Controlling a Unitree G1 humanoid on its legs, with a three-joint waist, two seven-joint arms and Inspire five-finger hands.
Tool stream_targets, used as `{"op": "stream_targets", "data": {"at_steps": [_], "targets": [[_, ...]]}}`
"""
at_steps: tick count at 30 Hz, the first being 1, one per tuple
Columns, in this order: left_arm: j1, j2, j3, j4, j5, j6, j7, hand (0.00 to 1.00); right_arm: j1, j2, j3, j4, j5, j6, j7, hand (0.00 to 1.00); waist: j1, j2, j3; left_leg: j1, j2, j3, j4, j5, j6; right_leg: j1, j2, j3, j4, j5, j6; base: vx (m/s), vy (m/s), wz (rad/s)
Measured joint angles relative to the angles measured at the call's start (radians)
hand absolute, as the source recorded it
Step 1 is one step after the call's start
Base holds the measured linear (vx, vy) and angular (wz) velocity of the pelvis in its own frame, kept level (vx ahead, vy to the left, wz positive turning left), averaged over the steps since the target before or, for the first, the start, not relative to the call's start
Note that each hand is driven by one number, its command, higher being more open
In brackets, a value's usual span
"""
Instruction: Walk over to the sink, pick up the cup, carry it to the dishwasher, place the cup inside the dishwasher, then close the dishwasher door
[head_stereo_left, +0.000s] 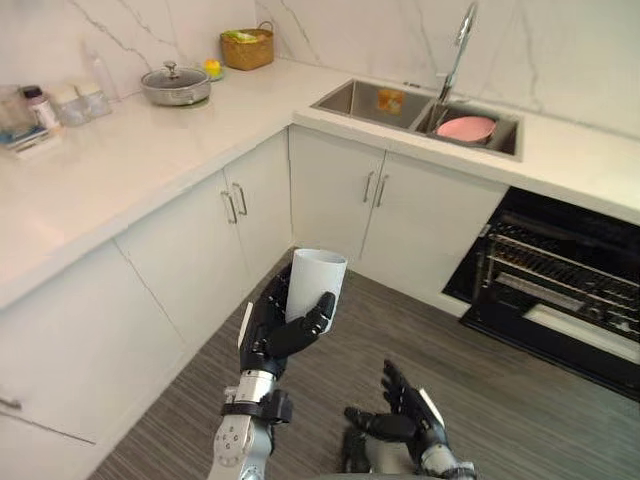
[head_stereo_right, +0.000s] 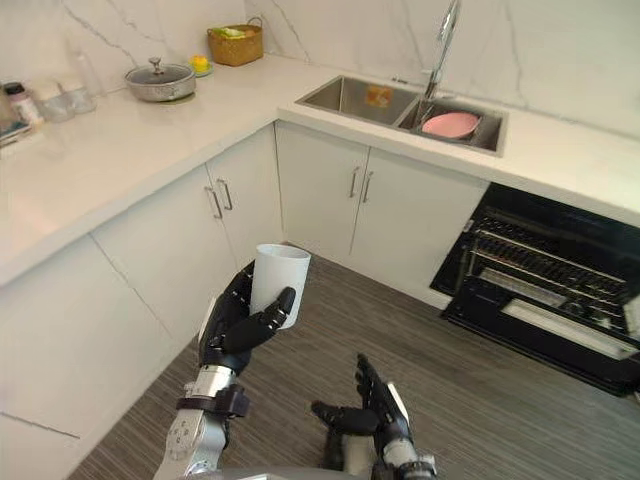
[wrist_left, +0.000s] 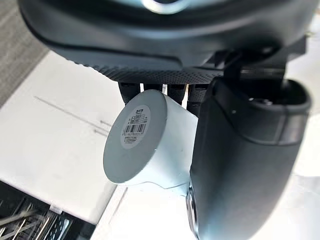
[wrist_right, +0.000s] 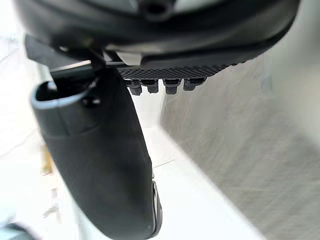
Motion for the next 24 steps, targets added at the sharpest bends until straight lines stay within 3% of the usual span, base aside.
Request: {"op": "stream_targets", "data": {"at_steps": [1, 2, 3, 4, 5, 7, 8, 10, 11, 12, 13, 14, 16, 17, 19, 20, 21, 23, 24], "targets": [[0.010, -0.018, -0.004, -0.011, 0.000, -0.007, -0.003, 0.00, 0.015, -0.024, 0.011, -0.037, 0.001, 0.000, -0.002, 1.00, 0.023, 0.030, 0.002, -0.062, 0.044, 0.013, 0.213, 0.164, 0.001, 0.080, 0.041, 0.000, -0.039, -0.073, -0.011, 0.46, -0.187, -0.66], [0.018, -0.020, -0.004, -0.020, 0.000, -0.012, -0.003, 0.00, 0.007, -0.031, 0.015, -0.039, 0.001, 0.001, -0.001, 1.00, 0.032, 0.053, -0.002, -0.106, 0.086, 0.013, 0.320, 0.225, -0.007, 0.114, 0.070, 0.019, -0.066, -0.087, -0.005, 0.64, -0.051, -0.73], [0.010, -0.011, -0.012, -0.041, 0.005, -0.013, -0.003, 0.00, -0.005, -0.022, 0.015, -0.039, 0.001, 0.009, -0.004, 1.00, 0.032, 0.063, -0.006, -0.233, 0.144, 0.004, 0.498, 0.161, 0.004, 0.171, 0.099, 0.025, -0.101, -0.116, -0.007, 0.77, 0.012, -0.45], [0.001, 0.000, -0.022, -0.053, 0.016, -0.013, -0.007, 0.00, -0.010, -0.012, 0.016, -0.041, 0.004, 0.013, -0.013, 1.00, 0.036, 0.049, -0.003, -0.340, 0.167, -0.001, 0.561, 0.088, 0.043, 0.236, 0.108, 0.038, -0.148, -0.136, -0.019, 0.63, 0.012, -0.30], [0.001, 0.005, -0.025, -0.056, 0.018, -0.013, -0.012, 0.00, -0.011, -0.013, 0.018, -0.041, 0.004, 0.014, -0.016, 1.00, 0.040, 0.039, -0.001, -0.385, 0.171, -0.001, 0.557, 0.055, 0.055, 0.270, 0.108, 0.050, -0.175, -0.140, -0.019, 0.58, 0.001, -0.50], [0.002, 0.008, -0.037, -0.069, 0.016, -0.014, -0.027, 0.00, -0.009, -0.032, 0.031, -0.067, 0.022, 0.022, -0.041, 1.00, 0.086, 0.020, -0.002, -0.517, 0.172, 0.025, 0.416, -0.030, 0.068, 0.377, 0.106, 0.143, -0.272, -0.148, -0.004, 0.61, 0.060, -0.96], [0.002, 0.008, -0.037, -0.075, 0.016, -0.014, -0.030, 0.00, -0.011, -0.038, 0.036, -0.078, 0.025, 0.024, -0.046, 1.00, 0.093, 0.019, -0.002, -0.540, 0.167, 0.025, 0.360, -0.038, 0.070, 0.395, 0.104, 0.168, -0.285, -0.151, 0.003, 0.55, 0.148, -1.18], [0.002, 0.008, -0.037, -0.090, 0.016, -0.013, -0.030, 0.00, -0.014, -0.038, 0.046, -0.105, 0.045, 0.024, -0.066, 1.00, 0.127, 0.003, -0.009, -0.586, 0.130, -0.009, 0.083, -0.034, 0.058, 0.432, 0.069, 0.273, -0.286, -0.191, 0.062, 0.56, 0.237, -1.22], [0.002, 0.009, -0.037, -0.094, 0.016, -0.013, -0.029, 0.00, -0.016, -0.038, 0.047, -0.107, 0.047, 0.024, -0.069, 1.00, 0.130, 0.000, -0.010, -0.592, 0.115, -0.031, 0.020, -0.026, 0.052, 0.438, 0.060, 0.298, -0.278, -0.209, 0.073, 0.58, 0.312, -1.20], [0.002, 0.013, -0.038, -0.108, 0.016, -0.009, -0.028, 0.00, -0.018, -0.038, 0.049, -0.106, 0.048, 0.024, -0.074, 1.00, 0.135, -0.001, -0.010, -0.592, 0.087, -0.077, -0.086, 0.056, 0.037, 0.448, 0.043, 0.351, -0.250, -0.252, 0.110, 0.47, 0.286, -1.04], [0.005, 0.018, -0.038, -0.114, 0.016, -0.008, -0.028, 0.00, -0.017, -0.037, 0.052, -0.098, 0.047, 0.024, -0.078, 1.00, 0.143, -0.008, -0.014, -0.576, 0.067, -0.087, -0.085, 0.108, 0.018, 0.448, 0.030, 0.389, -0.231, -0.278, 0.125, 0.72, 0.446, -1.07], [0.006, 0.050, -0.034, -0.117, 0.015, 0.004, -0.022, 0.00, -0.009, -0.003, 0.057, -0.071, 0.047, 0.030, -0.082, 1.00, 0.128, -0.061, -0.046, -0.561, 0.035, -0.045, -0.049, 0.060, 0.055, 0.448, -0.021, 0.452, -0.215, -0.292, 0.133, 0.59, 0.370, -0.69], [0.004, 0.060, -0.031, -0.121, 0.013, 0.005, -0.022, 0.00, 0.000, 0.013, 0.064, -0.071, 0.047, 0.030, -0.080, 1.00, 0.121, -0.088, -0.050, -0.557, 0.026, -0.022, -0.015, 0.035, 0.075, 0.448, -0.039, 0.487, -0.200, -0.269, 0.145, 0.58, 0.350, -0.58], [0.008, 0.071, -0.025, -0.121, 0.006, 0.022, -0.021, 0.00, 0.001, 0.027, 0.078, -0.071, 0.047, 0.030, -0.073, 1.00, 0.130, -0.113, -0.050, -0.496, 0.025, 0.028, -0.015, 0.014, 0.090, 0.435, -0.061, 0.477, -0.133, -0.205, 0.159, 0.47, 0.269, -0.81], [0.021, 0.074, -0.025, -0.121, -0.003, 0.027, -0.021, 0.00, -0.002, 0.042, 0.079, -0.070, 0.047, 0.029, -0.065, 1.00, 0.132, -0.112, -0.048, -0.392, 0.029, 0.076, -0.078, 0.005, 0.102, 0.371, -0.084, 0.419, 0.049, -0.120, 0.171, 0.35, 0.185, -0.93], [0.026, 0.075, -0.025, -0.122, -0.003, 0.027, -0.021, 0.00, -0.004, 0.048, 0.079, -0.069, 0.047, 0.028, -0.061, 1.00, 0.130, -0.107, -0.047, -0.356, 0.031, 0.091, -0.106, 0.003, 0.105, 0.345, -0.098, 0.399, 0.107, -0.122, 0.175, 0.37, 0.131, -1.01], [0.031, 0.074, -0.025, -0.121, -0.003, 0.023, -0.020, 0.00, -0.011, 0.058, 0.079, -0.057, 0.047, 0.024, -0.051, 1.00, 0.129, -0.106, -0.050, -0.266, 0.039, 0.128, -0.183, 0.003, 0.106, 0.283, -0.118, 0.314, 0.211, -0.155, 0.168, 0.27, 0.061, -0.77], [0.031, 0.074, -0.019, -0.121, -0.003, 0.012, -0.021, 0.00, -0.033, 0.059, 0.085, -0.025, 0.047, 0.017, -0.041, 1.00, 0.118, -0.103, -0.053, -0.202, 0.064, 0.165, -0.246, 0.003, 0.105, 0.225, -0.123, 0.209, 0.228, -0.193, 0.155, 0.26, 0.029, -0.70], [0.031, 0.076, -0.009, -0.115, -0.002, -0.001, -0.016, 0.00, -0.059, 0.057, 0.095, 0.008, 0.046, 0.008, -0.037, 1.00, 0.106, -0.101, -0.053, -0.169, 0.086, 0.200, -0.279, 0.000, 0.082, 0.173, -0.121, 0.130, 0.188, -0.204, 0.157, 0.26, -0.017, -0.84]]}}
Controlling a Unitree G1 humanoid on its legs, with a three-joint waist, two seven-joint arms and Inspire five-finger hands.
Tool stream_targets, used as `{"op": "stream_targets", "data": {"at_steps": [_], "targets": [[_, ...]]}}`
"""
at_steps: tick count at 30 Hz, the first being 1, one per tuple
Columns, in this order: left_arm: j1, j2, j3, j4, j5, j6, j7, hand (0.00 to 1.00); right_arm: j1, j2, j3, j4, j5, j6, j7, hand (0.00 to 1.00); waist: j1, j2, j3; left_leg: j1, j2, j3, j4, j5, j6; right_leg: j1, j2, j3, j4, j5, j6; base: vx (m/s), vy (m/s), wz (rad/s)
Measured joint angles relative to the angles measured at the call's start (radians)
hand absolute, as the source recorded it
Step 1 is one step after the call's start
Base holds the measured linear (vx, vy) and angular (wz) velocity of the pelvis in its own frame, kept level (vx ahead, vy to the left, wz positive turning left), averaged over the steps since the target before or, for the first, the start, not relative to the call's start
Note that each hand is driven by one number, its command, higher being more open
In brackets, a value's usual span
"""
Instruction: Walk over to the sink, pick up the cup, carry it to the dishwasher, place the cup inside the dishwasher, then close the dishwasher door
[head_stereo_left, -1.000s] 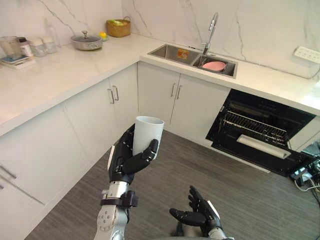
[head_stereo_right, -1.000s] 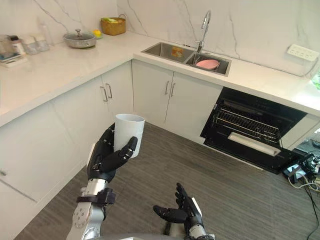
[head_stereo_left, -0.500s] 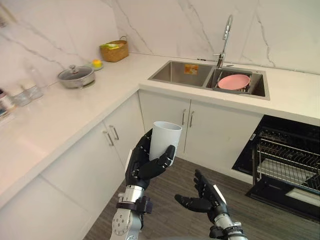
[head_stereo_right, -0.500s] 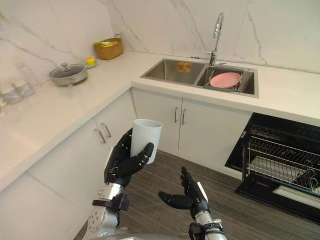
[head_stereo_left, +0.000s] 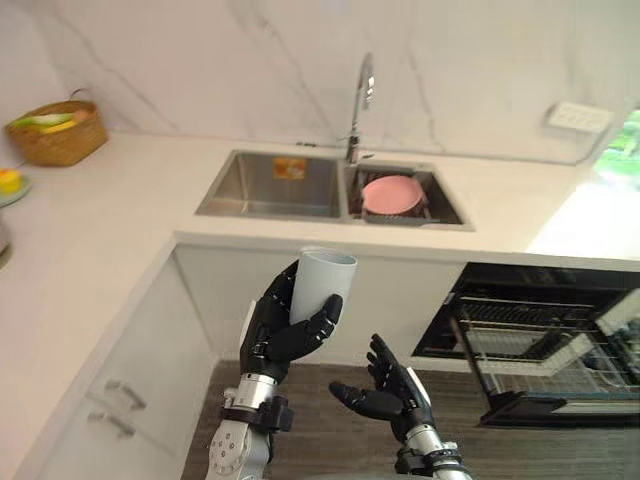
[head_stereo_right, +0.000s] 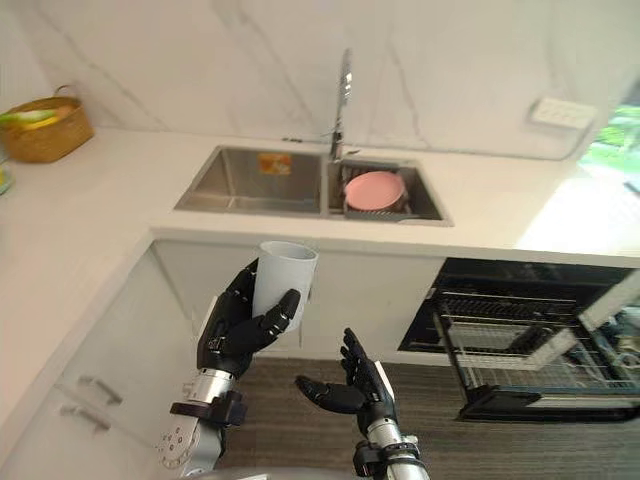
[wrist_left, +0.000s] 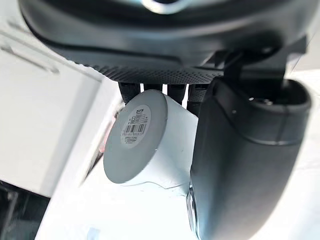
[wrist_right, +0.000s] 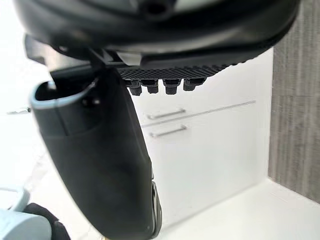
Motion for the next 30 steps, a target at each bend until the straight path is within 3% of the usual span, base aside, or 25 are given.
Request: {"op": "stream_targets", "data": {"at_steps": [1, 2, 3, 5, 7, 10, 11, 13, 14, 15, 16, 17, 18, 19, 20, 21, 23, 24, 25, 26, 28, 30], "targets": [[0.001, 0.002, 0.020, 0.004, 0.000, -0.005, 0.008, 0.00, -0.025, 0.000, 0.002, 0.027, -0.004, -0.004, 0.003, 1.00, -0.006, -0.003, -0.001, 0.015, 0.011, 0.027, -0.015, -0.008, -0.017, -0.052, 0.006, -0.083, -0.092, 0.010, -0.008, 0.22, -0.048, -0.86], [0.002, 0.003, 0.035, 0.010, 0.000, -0.005, 0.009, 0.00, -0.037, -0.001, 0.003, 0.041, -0.007, -0.004, 0.007, 1.00, -0.007, -0.009, -0.004, 0.018, 0.007, 0.041, -0.014, -0.013, -0.025, -0.070, 0.007, -0.116, -0.169, 0.055, -0.030, 0.24, -0.095, -1.11], [0.004, 0.010, 0.072, 0.026, 0.000, -0.006, 0.017, 0.00, -0.059, -0.006, 0.008, 0.067, -0.007, -0.008, 0.018, 1.00, -0.010, -0.037, -0.006, 0.034, -0.030, 0.051, -0.013, -0.022, -0.039, -0.094, 0.006, -0.155, -0.327, 0.204, -0.085, 0.26, -0.120, -1.17], [0.002, -0.019, 0.099, 0.093, -0.001, 0.001, 0.037, 0.00, -0.103, -0.059, 0.006, 0.134, -0.008, -0.011, 0.025, 1.00, -0.025, 0.034, -0.008, 0.043, 0.005, 0.036, 0.004, -0.045, -0.072, -0.065, 0.071, -0.145, -0.398, 0.207, -0.094, 0.23, -0.092, -1.06], [-0.012, -0.018, 0.079, 0.110, 0.006, 0.003, 0.037, 0.00, -0.103, -0.098, -0.036, 0.159, -0.008, -0.009, 0.022, 1.00, -0.053, 0.074, 0.016, 0.049, 0.012, -0.012, -0.019, -0.061, -0.059, -0.065, 0.108, -0.136, -0.419, 0.210, -0.098, 0.11, -0.031, -0.39], [-0.025, -0.020, 0.064, 0.113, 0.027, 0.002, 0.037, 0.00, -0.104, -0.111, -0.060, 0.170, -0.008, 0.004, 0.012, 1.00, -0.057, 0.058, 0.032, 0.036, 0.016, -0.046, 0.039, -0.040, -0.068, -0.055, 0.126, -0.119, -0.443, 0.200, -0.095, 0.02, -0.060, -0.21], [-0.027, -0.020, 0.063, 0.117, 0.029, 0.001, 0.041, 0.00, -0.107, -0.114, -0.061, 0.169, -0.007, 0.004, 0.012, 1.00, -0.055, 0.062, 0.052, 0.008, 0.046, -0.055, 0.163, -0.035, -0.061, -0.008, 0.144, -0.111, -0.493, 0.206, -0.099, -0.03, -0.049, -0.36], [-0.026, -0.016, 0.061, 0.117, 0.029, -0.002, 0.047, 0.00, -0.105, -0.116, -0.058, 0.162, -0.008, 0.005, 0.014, 1.00, -0.049, 0.081, 0.069, -0.061, 0.106, -0.075, 0.372, 0.011, -0.015, 0.054, 0.181, -0.109, -0.564, 0.210, -0.094, -0.03, -0.045, -0.42], [-0.023, -0.019, 0.065, 0.116, 0.029, -0.011, 0.052, 0.00, -0.099, -0.109, -0.057, 0.151, -0.008, 0.006, 0.016, 1.00, -0.039, 0.100, 0.071, -0.118, 0.145, -0.096, 0.501, 0.092, 0.026, 0.098, 0.221, -0.100, -0.644, 0.206, -0.087, 0.02, -0.084, -0.68], [-0.021, -0.031, 0.073, 0.118, 0.029, -0.019, 0.054, 0.00, -0.105, -0.107, -0.059, 0.143, -0.008, 0.007, 0.018, 1.00, -0.019, 0.145, 0.054, -0.174, 0.205, -0.133, 0.579, 0.172, 0.035, 0.126, 0.262, -0.101, -0.625, 0.173, -0.109, 0.06, -0.084, -0.69], [-0.024, -0.033, 0.080, 0.109, 0.029, -0.030, 0.054, 0.00, -0.111, -0.104, -0.059, 0.128, -0.007, 0.006, 0.018, 1.00, -0.018, 0.136, 0.063, -0.207, 0.205, -0.146, 0.633, 0.187, 0.038, 0.106, 0.257, -0.106, -0.520, 0.150, -0.121, 0.20, -0.096, -0.52], [-0.019, -0.014, 0.091, 0.083, 0.029, -0.050, 0.054, 0.00, -0.109, -0.086, -0.058, 0.106, -0.007, 0.002, 0.019, 1.00, -0.017, 0.080, 0.064, -0.246, 0.136, -0.159, 0.664, 0.118, -0.002, 0.131, 0.201, -0.055, -0.521, 0.106, -0.106, 0.22, -0.045, -0.36], [-0.039, -0.036, 0.086, 0.104, 0.029, -0.055, 0.057, 0.00, -0.139, -0.104, -0.064, 0.105, -0.006, 0.005, 0.017, 1.00, -0.019, 0.122, 0.080, -0.273, 0.117, -0.213, 0.625, 0.001, -0.020, 0.135, 0.236, -0.033, -0.539, 0.112, -0.127, 0.21, -0.021, -0.59], [-0.036, -0.039, 0.087, 0.113, 0.029, -0.046, 0.057, 0.00, -0.163, -0.112, -0.064, 0.112, -0.007, 0.011, 0.017, 1.00, -0.015, 0.127, 0.090, -0.293, 0.054, -0.214, 0.547, -0.077, -0.010, 0.134, 0.233, 0.006, -0.542, 0.127, -0.136, 0.13, 0.044, -0.63], [-0.032, -0.037, 0.087, 0.116, 0.029, -0.041, 0.057, 0.00, -0.167, -0.113, -0.063, 0.112, -0.007, 0.012, 0.019, 1.00, -0.012, 0.122, 0.091, -0.303, 0.017, -0.213, 0.497, -0.102, -0.012, 0.135, 0.223, 0.021, -0.544, 0.127, -0.136, 0.13, 0.039, -0.86], [-0.021, -0.036, 0.084, 0.116, 0.029, -0.037, 0.059, 0.00, -0.168, -0.109, -0.060, 0.111, -0.007, 0.012, 0.022, 1.00, -0.002, 0.106, 0.098, -0.305, -0.051, -0.214, 0.345, -0.102, -0.025, 0.142, 0.203, 0.063, -0.552, 0.127, -0.132, 0.17, 0.048, -0.93], [-0.017, -0.036, 0.079, 0.115, 0.029, -0.036, 0.062, 0.00, -0.168, -0.108, -0.058, 0.111, -0.008, 0.012, 0.026, 1.00, 0.006, 0.110, 0.097, -0.321, -0.099, -0.241, 0.143, -0.051, -0.044, 0.152, 0.199, 0.112, -0.565, 0.127, -0.112, 0.18, 0.068, -0.93], [-0.014, -0.038, 0.076, 0.114, 0.030, -0.034, 0.067, 0.00, -0.166, -0.107, -0.051, 0.112, -0.013, 0.017, 0.027, 1.00, 0.011, 0.113, 0.095, -0.312, -0.105, -0.251, 0.076, 0.056, -0.035, 0.159, 0.204, 0.150, -0.561, 0.116, -0.096, 0.25, 0.136, -0.91], [-0.006, -0.042, 0.075, 0.110, 0.030, -0.029, 0.076, 0.00, -0.160, -0.100, -0.038, 0.110, -0.030, 0.022, 0.027, 1.00, 0.014, 0.116, 0.079, -0.289, -0.105, -0.234, 0.062, 0.094, 0.019, 0.166, 0.210, 0.187, -0.561, 0.112, -0.069, 0.27, 0.149, -0.85], [-0.006, -0.041, 0.074, 0.107, 0.030, -0.023, 0.077, 0.00, -0.154, -0.092, -0.037, 0.104, -0.033, 0.025, 0.026, 1.00, 0.012, 0.112, 0.067, -0.286, -0.107, -0.223, 0.064, 0.084, 0.023, 0.166, 0.205, 0.196, -0.561, 0.109, -0.062, 0.31, 0.156, -0.67], [-0.004, -0.039, 0.070, 0.055, 0.030, -0.016, 0.081, 0.00, -0.137, -0.072, -0.031, 0.059, -0.047, 0.025, 0.031, 1.00, 0.011, 0.082, 0.060, -0.277, -0.109, -0.181, 0.072, 0.048, 0.051, 0.165, 0.193, 0.220, -0.562, 0.099, -0.042, 0.31, 0.133, -0.44], [-0.006, -0.040, 0.069, 0.025, 0.030, -0.015, 0.081, 0.00, -0.135, -0.060, -0.023, 0.039, -0.046, 0.025, 0.041, 1.00, 0.017, 0.076, 0.059, -0.238, -0.113, -0.155, 0.047, 0.033, 0.059, 0.157, 0.184, 0.205, -0.504, 0.090, -0.029, 0.24, 0.090, -0.40]]}}
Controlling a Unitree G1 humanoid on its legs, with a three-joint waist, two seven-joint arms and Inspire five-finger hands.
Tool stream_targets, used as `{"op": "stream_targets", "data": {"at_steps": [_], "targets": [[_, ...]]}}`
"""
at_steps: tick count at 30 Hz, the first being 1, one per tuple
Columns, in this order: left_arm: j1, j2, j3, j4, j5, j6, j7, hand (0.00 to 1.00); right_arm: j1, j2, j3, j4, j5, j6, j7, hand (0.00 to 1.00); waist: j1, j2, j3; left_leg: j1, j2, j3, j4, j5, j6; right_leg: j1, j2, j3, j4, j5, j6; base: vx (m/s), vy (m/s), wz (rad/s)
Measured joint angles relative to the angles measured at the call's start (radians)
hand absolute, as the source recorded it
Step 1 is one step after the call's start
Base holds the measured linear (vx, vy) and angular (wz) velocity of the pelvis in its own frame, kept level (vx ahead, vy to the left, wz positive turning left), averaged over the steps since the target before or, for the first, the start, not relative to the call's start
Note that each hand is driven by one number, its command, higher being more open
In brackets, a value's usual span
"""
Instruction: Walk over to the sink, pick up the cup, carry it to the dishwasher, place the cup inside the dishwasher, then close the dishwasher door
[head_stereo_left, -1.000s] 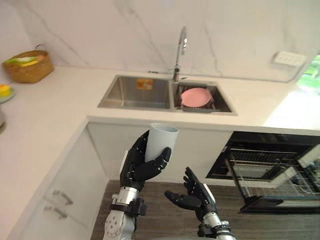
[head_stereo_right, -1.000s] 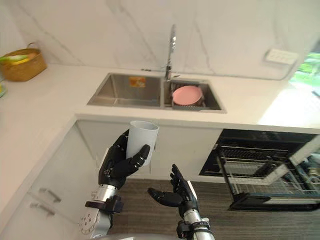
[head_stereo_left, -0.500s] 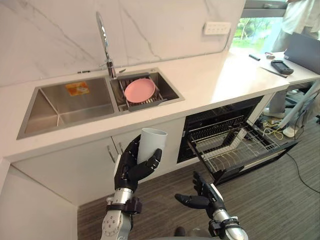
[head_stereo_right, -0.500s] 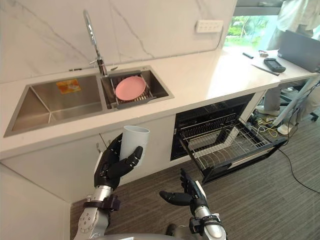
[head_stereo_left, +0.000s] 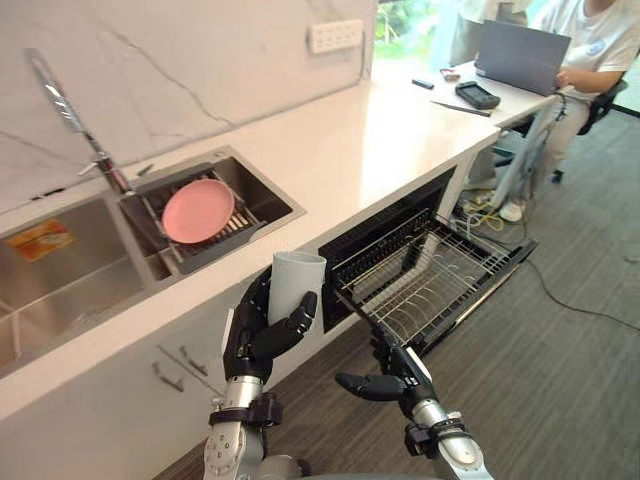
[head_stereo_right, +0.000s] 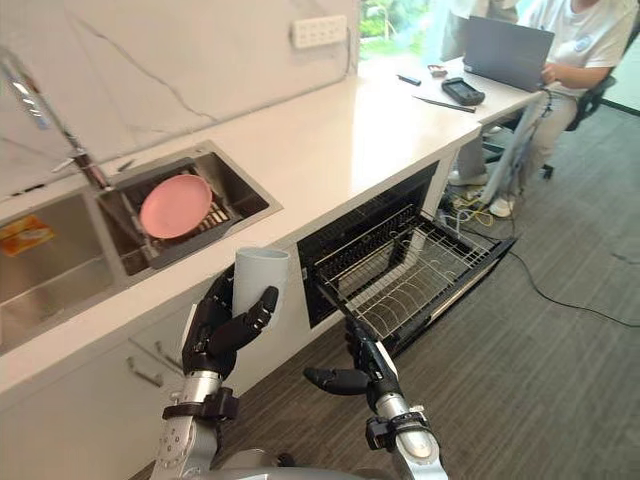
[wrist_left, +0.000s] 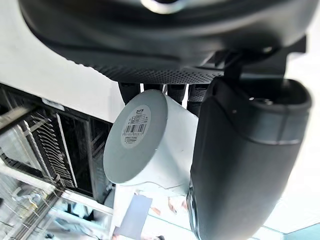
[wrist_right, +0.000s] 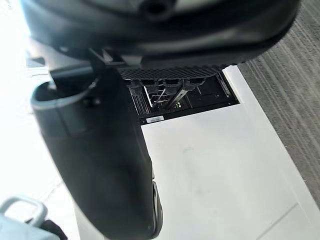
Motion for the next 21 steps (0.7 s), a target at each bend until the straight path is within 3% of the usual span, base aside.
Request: {"op": "stream_targets", "data": {"at_steps": [1, 3, 5, 7, 9, 10, 11, 12, 13, 15, 17, 21], "targets": [[-0.001, 0.002, 0.000, -0.016, 0.000, 0.002, 0.001, 0.00, 0.001, 0.003, 0.002, -0.004, 0.000, 0.000, 0.005, 1.00, 0.004, 0.000, 0.002, 0.050, -0.006, 0.015, -0.035, -0.001, 0.000, -0.033, -0.016, -0.034, 0.120, -0.016, 0.027, 0.16, 0.074, -0.36], [-0.002, 0.005, 0.000, -0.028, 0.000, 0.002, 0.003, 0.00, 0.002, 0.019, 0.004, 0.003, 0.000, -0.001, 0.009, 1.00, 0.002, -0.003, 0.004, 0.120, -0.017, 0.024, -0.079, -0.001, 0.001, -0.090, -0.057, -0.100, 0.322, -0.025, 0.046, 0.12, 0.062, -0.12], [-0.005, 0.005, 0.000, -0.029, 0.008, 0.002, 0.026, 0.00, 0.003, 0.037, 0.011, 0.026, 0.000, -0.001, 0.017, 1.00, -0.005, -0.008, 0.005, 0.191, -0.029, 0.013, -0.107, -0.017, 0.010, -0.142, -0.165, -0.194, 0.484, -0.060, 0.031, 0.13, 0.024, 0.11], [-0.016, 0.010, 0.000, -0.028, 0.008, 0.002, 0.043, 0.00, 0.002, 0.046, 0.023, 0.033, -0.001, -0.002, 0.020, 1.00, -0.007, -0.020, 0.006, 0.201, -0.014, -0.015, -0.095, -0.047, 0.003, -0.190, -0.204, -0.218, 0.446, -0.065, 0.030, 0.15, -0.099, 0.31], [-0.021, 0.022, -0.001, -0.025, 0.008, 0.006, 0.045, 0.00, 0.010, 0.044, 0.028, 0.039, -0.001, -0.002, 0.027, 1.00, -0.015, -0.022, 0.007, 0.201, 0.009, -0.046, -0.083, -0.057, -0.018, -0.212, -0.194, -0.209, 0.371, -0.057, 0.042, 0.14, -0.171, 0.46], [-0.024, 0.038, 0.001, -0.026, 0.008, 0.013, 0.045, 0.00, 0.022, 0.045, 0.032, 0.037, -0.001, -0.006, 0.035, 1.00, -0.028, -0.037, 0.001, 0.184, 0.015, -0.076, -0.053, -0.066, -0.053, -0.205, -0.183, -0.189, 0.253, 0.006, 0.035, 0.13, -0.195, 0.54], [-0.025, 0.049, 0.003, -0.029, 0.008, 0.014, 0.045, 0.00, 0.029, 0.052, 0.035, 0.036, 0.000, -0.009, 0.037, 1.00, -0.033, -0.061, -0.003, 0.176, 0.004, -0.088, -0.036, -0.078, -0.065, -0.204, -0.187, -0.169, 0.190, 0.075, 0.019, 0.23, -0.330, 0.59], [-0.035, 0.042, 0.012, -0.006, 0.008, 0.026, 0.046, 0.00, 0.033, 0.050, 0.040, 0.043, 0.000, -0.009, 0.038, 1.00, -0.034, -0.066, -0.005, 0.172, 0.016, -0.112, 0.000, -0.107, -0.085, -0.187, -0.180, -0.171, 0.175, 0.066, 0.056, 0.22, -0.267, 0.47], [-0.029, 0.022, 0.011, 0.002, 0.009, 0.041, 0.049, 0.00, 0.040, 0.029, 0.039, 0.041, 0.000, -0.009, 0.038, 1.00, -0.036, -0.038, -0.015, 0.155, 0.051, -0.133, 0.007, -0.114, -0.096, -0.171, -0.152, -0.206, 0.146, 0.060, 0.044, 0.22, -0.245, 0.42], [-0.028, -0.007, 0.008, 0.004, 0.008, 0.041, 0.045, 0.00, 0.039, 0.006, 0.034, 0.031, 0.000, -0.009, 0.038, 1.00, -0.034, -0.022, -0.013, 0.141, 0.079, -0.147, -0.001, -0.111, -0.102, -0.166, -0.130, -0.238, 0.131, 0.052, 0.029, 0.17, -0.170, 0.35], [-0.028, -0.022, 0.009, 0.004, 0.008, 0.041, 0.039, 0.00, 0.039, 0.003, 0.014, 0.021, 0.001, -0.009, 0.035, 1.00, -0.033, -0.012, -0.008, 0.144, 0.098, -0.159, 0.010, -0.100, -0.118, -0.135, -0.115, -0.268, 0.111, 0.042, 0.018, 0.14, -0.135, 0.38], [-0.026, -0.032, 0.025, 0.007, 0.008, 0.032, 0.016, 0.00, 0.041, -0.005, -0.004, -0.031, 0.002, -0.013, 0.023, 1.00, -0.011, -0.002, -0.010, 0.067, 0.131, -0.161, 0.214, -0.059, -0.113, -0.042, -0.090, -0.294, 0.017, 0.047, 0.007, 0.08, -0.083, 0.16]]}}
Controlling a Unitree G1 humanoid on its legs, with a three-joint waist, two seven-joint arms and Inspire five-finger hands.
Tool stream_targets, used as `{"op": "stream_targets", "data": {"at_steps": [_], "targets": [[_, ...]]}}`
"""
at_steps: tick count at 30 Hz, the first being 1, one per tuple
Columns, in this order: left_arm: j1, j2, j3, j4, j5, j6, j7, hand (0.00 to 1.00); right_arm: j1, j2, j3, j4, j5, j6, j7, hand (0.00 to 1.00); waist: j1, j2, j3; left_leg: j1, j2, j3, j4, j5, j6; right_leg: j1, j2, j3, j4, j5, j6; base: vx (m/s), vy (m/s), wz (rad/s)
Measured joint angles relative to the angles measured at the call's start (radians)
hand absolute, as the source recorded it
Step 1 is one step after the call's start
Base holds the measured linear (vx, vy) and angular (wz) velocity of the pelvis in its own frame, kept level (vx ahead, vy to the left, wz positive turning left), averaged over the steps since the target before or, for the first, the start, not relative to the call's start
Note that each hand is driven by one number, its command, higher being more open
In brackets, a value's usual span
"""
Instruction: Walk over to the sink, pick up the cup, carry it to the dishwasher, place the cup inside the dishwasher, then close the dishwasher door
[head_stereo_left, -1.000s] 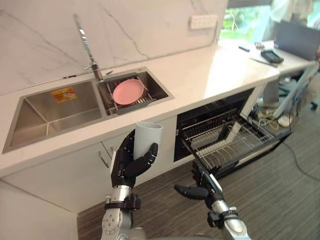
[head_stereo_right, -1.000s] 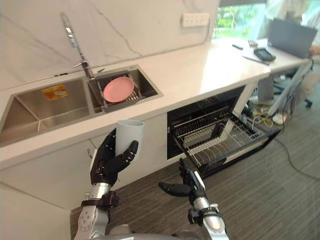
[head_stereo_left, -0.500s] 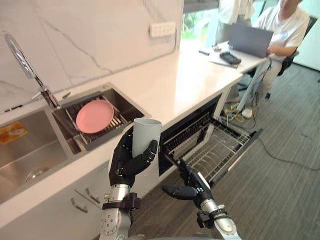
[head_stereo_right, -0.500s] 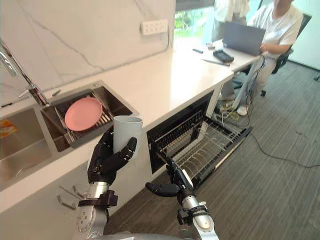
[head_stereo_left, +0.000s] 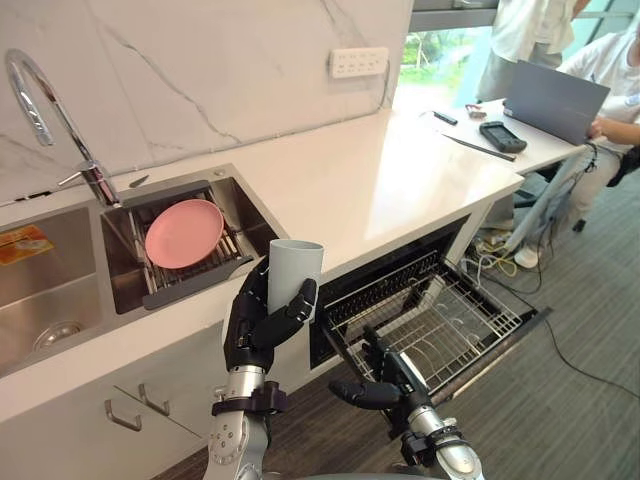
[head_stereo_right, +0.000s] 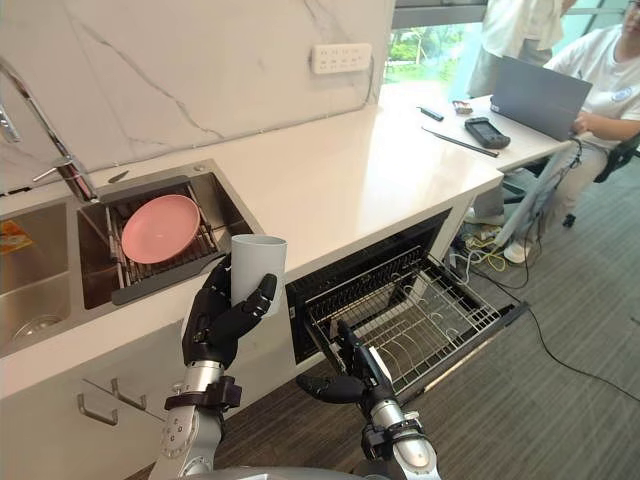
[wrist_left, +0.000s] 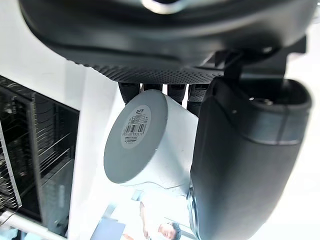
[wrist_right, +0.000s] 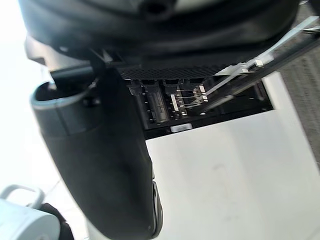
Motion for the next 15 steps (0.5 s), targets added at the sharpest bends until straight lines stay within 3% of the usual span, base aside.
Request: {"op": "stream_targets", "data": {"at_steps": [2, 4, 9, 15], "targets": [[0.000, 0.011, -0.005, 0.011, 0.000, -0.020, -0.017, 0.00, -0.010, 0.003, -0.004, 0.002, 0.000, -0.001, -0.003, 1.00, 0.014, -0.013, -0.008, -0.004, -0.020, -0.002, -0.062, -0.014, 0.010, 0.012, -0.006, 0.003, -0.054, 0.019, -0.008, 0.06, -0.010, 0.00], [-0.003, 0.018, -0.026, 0.031, 0.001, -0.031, -0.039, 0.00, -0.052, 0.001, -0.033, 0.046, 0.001, -0.008, -0.006, 1.00, 0.021, 0.013, -0.010, 0.020, -0.062, -0.002, -0.280, 0.053, -0.011, 0.002, -0.006, 0.024, -0.068, 0.048, 0.022, 0.05, 0.042, -0.24], [-0.016, 0.035, -0.048, 0.101, 0.000, -0.031, -0.046, 0.00, -0.041, 0.024, -0.038, 0.079, 0.006, -0.008, -0.028, 1.00, 0.009, 0.000, -0.005, 0.066, -0.097, 0.030, -0.368, 0.073, 0.003, -0.013, -0.024, 0.074, -0.077, 0.062, 0.037, 0.03, 0.074, -0.23], [-0.024, 0.039, -0.099, 0.096, 0.001, -0.031, -0.047, 0.00, 0.001, 0.047, -0.036, 0.042, 0.007, -0.008, -0.051, 1.00, -0.002, -0.005, -0.009, 0.097, -0.099, 0.058, -0.416, 0.088, 0.004, -0.011, -0.017, 0.100, -0.097, 0.074, 0.041, 0.00, 0.019, -0.13]]}}
